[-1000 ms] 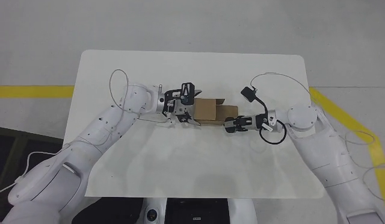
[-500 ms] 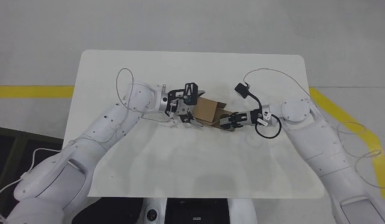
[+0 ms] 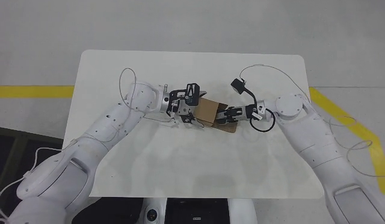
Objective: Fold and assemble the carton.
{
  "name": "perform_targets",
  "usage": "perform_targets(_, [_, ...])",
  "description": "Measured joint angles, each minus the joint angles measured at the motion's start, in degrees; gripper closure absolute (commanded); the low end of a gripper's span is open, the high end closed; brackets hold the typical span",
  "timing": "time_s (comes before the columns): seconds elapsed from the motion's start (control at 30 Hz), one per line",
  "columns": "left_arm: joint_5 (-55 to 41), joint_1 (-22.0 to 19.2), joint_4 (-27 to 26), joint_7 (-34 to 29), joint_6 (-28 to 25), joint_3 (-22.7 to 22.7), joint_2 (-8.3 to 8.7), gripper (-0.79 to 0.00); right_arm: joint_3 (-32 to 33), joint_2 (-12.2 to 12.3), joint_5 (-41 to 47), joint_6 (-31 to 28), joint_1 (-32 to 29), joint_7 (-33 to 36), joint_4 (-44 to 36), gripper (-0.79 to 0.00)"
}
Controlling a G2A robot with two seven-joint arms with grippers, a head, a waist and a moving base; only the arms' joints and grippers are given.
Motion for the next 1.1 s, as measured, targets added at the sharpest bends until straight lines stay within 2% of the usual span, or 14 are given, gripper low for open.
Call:
perform_targets(0.67, [-0.4, 0.6, 0.1, -1.8, -0.9, -1.4, -0.52, -0.785, -3.3, -2.6, 2.2, -3.5, 3.8, 1.5, 6.4, 0.000])
perform_targets(0.9, [-0.2, 0.8, -0.2, -2.0, -1.1, -2.2, -0.29, -0.785, -0.1, -1.1, 2.2, -4.2, 2.9, 5.6, 5.8, 0.000])
perform_targets(1.1, [-0.3, 1.2, -0.5, -2.5, -1.1, -2.4, -0.20, -0.785, 4.2, 0.9, 0.7, -3.3, 0.7, 5.8, 3.9, 0.000])
